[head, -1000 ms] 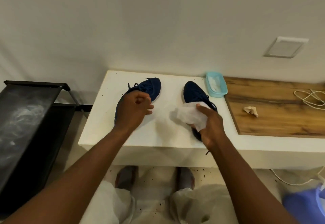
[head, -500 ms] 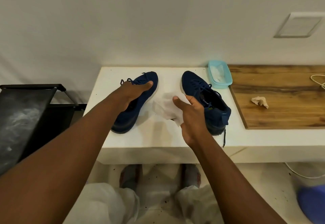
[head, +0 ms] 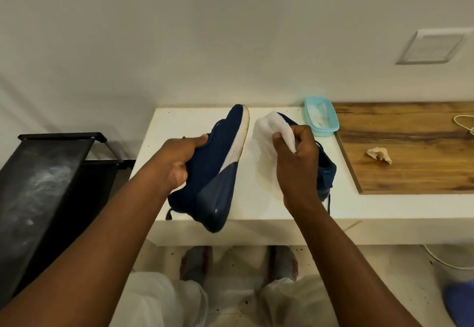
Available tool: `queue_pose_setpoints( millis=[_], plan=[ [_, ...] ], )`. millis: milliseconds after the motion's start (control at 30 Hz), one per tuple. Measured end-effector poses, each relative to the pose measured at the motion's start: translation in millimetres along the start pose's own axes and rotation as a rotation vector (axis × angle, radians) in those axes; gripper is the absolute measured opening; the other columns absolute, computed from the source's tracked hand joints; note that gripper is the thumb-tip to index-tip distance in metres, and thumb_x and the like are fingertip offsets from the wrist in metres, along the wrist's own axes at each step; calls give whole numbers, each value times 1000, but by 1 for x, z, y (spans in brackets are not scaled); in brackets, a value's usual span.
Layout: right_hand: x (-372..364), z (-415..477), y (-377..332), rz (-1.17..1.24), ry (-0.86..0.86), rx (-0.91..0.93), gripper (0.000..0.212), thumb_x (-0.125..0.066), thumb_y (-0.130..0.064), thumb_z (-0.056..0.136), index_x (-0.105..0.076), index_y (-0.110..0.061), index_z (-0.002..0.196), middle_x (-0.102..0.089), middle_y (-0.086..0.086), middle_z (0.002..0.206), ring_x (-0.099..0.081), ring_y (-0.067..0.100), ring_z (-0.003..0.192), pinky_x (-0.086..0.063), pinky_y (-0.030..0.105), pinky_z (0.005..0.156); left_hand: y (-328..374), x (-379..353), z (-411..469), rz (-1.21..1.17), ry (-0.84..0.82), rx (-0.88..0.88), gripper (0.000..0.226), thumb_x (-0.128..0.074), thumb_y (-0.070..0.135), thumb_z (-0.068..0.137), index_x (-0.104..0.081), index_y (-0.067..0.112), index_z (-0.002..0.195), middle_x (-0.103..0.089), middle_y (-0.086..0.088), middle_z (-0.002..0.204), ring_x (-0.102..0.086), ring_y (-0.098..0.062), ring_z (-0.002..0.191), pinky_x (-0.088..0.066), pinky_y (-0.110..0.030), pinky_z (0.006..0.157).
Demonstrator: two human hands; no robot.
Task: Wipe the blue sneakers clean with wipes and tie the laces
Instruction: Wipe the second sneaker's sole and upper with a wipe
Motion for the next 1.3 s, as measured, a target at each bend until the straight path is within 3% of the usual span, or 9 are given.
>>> queue_pose_setpoints(
  millis=[67, 200, 300, 400, 533, 867, 1000, 1133, 1300],
  plan=[
    [-4, -6, -13, -121, -35, 183, 17, -59, -18, 99, -47, -30, 101, -53, -21, 92, -55, -16, 86, -45, 3, 63, -18, 0, -5, -31, -23, 76, 22, -78, 23, 89, -73, 5, 100, -76, -12, 97, -70, -25, 84, -55, -33, 63],
    [-47, -29, 11, -542, -392, 339, 41, -56, 0, 90, -51, -21, 125, -59, -9, 102, -61, 8, 77, -46, 22, 60, -49, -1, 0, -61, -39, 167, 31, -81, 24, 85, -73, 2, 105, -76, -18, 99, -71, -29, 83, -57, -34, 64],
    [-79, -51, 40, -768, -608, 366, 53, -55, -6, 91, -47, -19, 142, -45, 0, 152, -52, 23, 130, -44, 36, 102, -50, 6, 9, -43, 25, 106, 32, -83, 28, 83, -73, 3, 101, -75, -18, 103, -71, -31, 90, -60, -38, 77],
    [-87, -65, 41, -786, -676, 399, 47, -44, -22, 104, -40, -19, 151, -26, -2, 163, -21, 13, 151, -21, 37, 120, -47, 16, 12, 3, 39, 27, 44, -87, 42, 76, -74, 7, 100, -77, -13, 99, -72, -30, 94, -59, -41, 90],
    [-82, -79, 42, -858, -697, 408, 58, -30, -52, 104, -32, -25, 155, -24, -6, 163, -17, 7, 151, -12, 40, 123, -55, 21, 8, 109, -73, -41, 58, -90, 52, 67, -75, 8, 102, -79, -11, 91, -75, -32, 90, -61, -45, 86],
    [-96, -67, 64, -1099, -600, 443, 57, -12, -43, 107, -9, -21, 160, 0, -5, 167, 11, 8, 152, 0, 49, 125, -17, 56, 3, 1019, 289, -527, 77, -52, 94, 66, -50, 17, 64, -53, 2, 58, -52, -15, 53, -35, -27, 51],
    [-91, -78, 64, -1055, -609, 478, 56, -15, -46, 107, -22, -23, 158, -14, -7, 165, 1, 5, 152, -7, 47, 125, -6, 69, -2, 849, 343, -715, 58, -69, 77, 74, -59, 23, 92, -61, 7, 94, -60, -14, 85, -52, -34, 70],
    [-93, -88, 59, -921, -643, 566, 47, -35, -40, 107, -49, -19, 146, -44, -2, 153, -28, 8, 148, -23, 45, 123, -29, 22, 10, 708, -28, -716, 42, -62, 45, 97, -57, 31, 136, -60, 6, 138, -56, -14, 124, -46, -43, 107],
    [-101, -62, 56, -1047, -599, 594, 52, -26, -39, 107, -38, -15, 152, -32, 2, 160, -15, 11, 152, -14, 51, 124, -35, 14, 19, 640, -57, -663, 42, -49, 43, 100, -56, 36, 141, -64, 8, 136, -59, -14, 123, -46, -45, 108]
  ],
)
Point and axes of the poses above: each hand's wrist, its own z-axis towards the middle knuckle, its own x-axis out of the back of the hand, y = z × x, the point moved 6 cm from there along z, towards the middle knuckle
